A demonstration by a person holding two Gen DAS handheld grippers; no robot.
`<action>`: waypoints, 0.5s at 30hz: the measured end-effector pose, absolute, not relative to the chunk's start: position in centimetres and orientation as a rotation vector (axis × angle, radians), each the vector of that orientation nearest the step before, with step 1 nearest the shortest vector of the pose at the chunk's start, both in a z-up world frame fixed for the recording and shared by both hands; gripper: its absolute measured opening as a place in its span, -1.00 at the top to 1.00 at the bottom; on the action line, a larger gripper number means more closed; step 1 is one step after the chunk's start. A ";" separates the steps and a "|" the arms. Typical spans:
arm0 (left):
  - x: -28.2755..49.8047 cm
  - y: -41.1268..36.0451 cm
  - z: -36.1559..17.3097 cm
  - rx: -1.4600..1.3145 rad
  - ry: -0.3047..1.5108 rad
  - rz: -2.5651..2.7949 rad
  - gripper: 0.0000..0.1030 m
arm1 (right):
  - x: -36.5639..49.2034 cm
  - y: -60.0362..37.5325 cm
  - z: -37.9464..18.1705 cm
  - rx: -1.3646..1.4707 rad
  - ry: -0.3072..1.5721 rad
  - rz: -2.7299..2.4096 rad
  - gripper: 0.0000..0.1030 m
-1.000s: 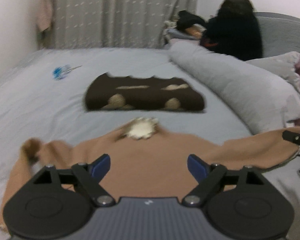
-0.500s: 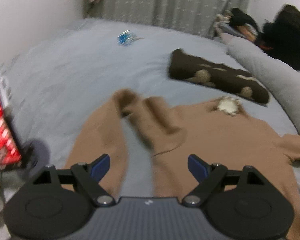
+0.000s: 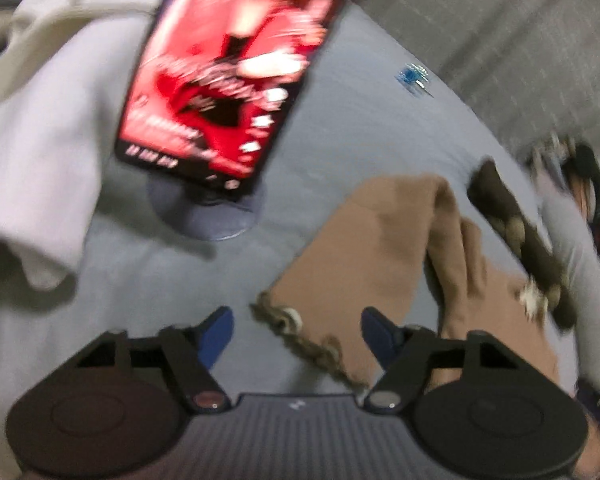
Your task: Fold clothes
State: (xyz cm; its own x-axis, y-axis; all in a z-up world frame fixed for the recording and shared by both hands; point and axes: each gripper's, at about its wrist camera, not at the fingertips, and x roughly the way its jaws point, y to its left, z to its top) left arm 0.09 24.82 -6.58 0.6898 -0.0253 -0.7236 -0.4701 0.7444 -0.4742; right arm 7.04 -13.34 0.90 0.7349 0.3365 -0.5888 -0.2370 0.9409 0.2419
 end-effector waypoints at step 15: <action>2.6 21.6 -5.3 -0.532 0.702 0.245 0.88 | 7.7 -8.1 -0.4 0.084 0.722 0.387 -0.42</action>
State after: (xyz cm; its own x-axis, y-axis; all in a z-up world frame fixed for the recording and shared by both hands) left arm 2.65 21.64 -5.29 0.7424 0.0385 -0.6689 -0.3865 0.8401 -0.3806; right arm 7.66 -8.06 -0.40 0.6828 0.3733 -0.6280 -0.3161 0.9259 0.2067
